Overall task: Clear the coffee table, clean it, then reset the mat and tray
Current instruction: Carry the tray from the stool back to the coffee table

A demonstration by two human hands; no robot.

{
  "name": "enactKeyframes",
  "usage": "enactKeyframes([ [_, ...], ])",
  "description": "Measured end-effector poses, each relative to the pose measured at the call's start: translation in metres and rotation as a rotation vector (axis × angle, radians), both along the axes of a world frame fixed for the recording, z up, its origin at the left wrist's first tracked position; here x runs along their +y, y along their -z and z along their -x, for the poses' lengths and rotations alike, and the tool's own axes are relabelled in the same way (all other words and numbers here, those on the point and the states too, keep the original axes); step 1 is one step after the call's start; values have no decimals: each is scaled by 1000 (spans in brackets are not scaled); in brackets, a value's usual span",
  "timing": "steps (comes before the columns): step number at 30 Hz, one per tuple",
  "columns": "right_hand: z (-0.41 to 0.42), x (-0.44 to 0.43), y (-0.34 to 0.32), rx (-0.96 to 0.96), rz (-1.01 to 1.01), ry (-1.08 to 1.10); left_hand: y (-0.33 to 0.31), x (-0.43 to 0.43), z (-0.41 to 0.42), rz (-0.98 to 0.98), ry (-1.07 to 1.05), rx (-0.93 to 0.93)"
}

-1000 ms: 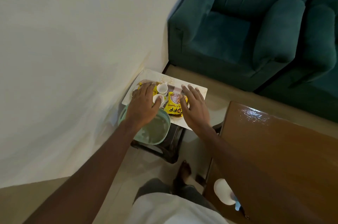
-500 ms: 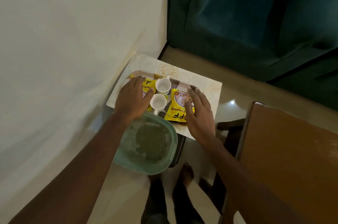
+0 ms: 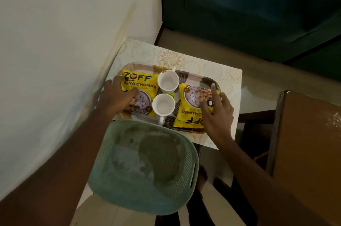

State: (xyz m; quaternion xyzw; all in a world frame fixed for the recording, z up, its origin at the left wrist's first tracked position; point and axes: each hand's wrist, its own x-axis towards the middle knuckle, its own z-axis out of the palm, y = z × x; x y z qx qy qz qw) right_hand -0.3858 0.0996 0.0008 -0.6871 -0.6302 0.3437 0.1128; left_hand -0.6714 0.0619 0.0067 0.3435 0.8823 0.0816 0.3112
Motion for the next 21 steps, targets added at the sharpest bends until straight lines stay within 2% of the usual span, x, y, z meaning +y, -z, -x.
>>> enactKeyframes([
  [6, 1, 9, 5, -66, 46, 106, 2, 11, 16, -71, -50, -123],
  [12, -1, 19, 5, 128, 155, 193, 2, 11, 18, -77, -24, -73],
  [21, -13, 29, -3, 192, 56, 240, -24, 24, 11, -207, 22, -41],
])
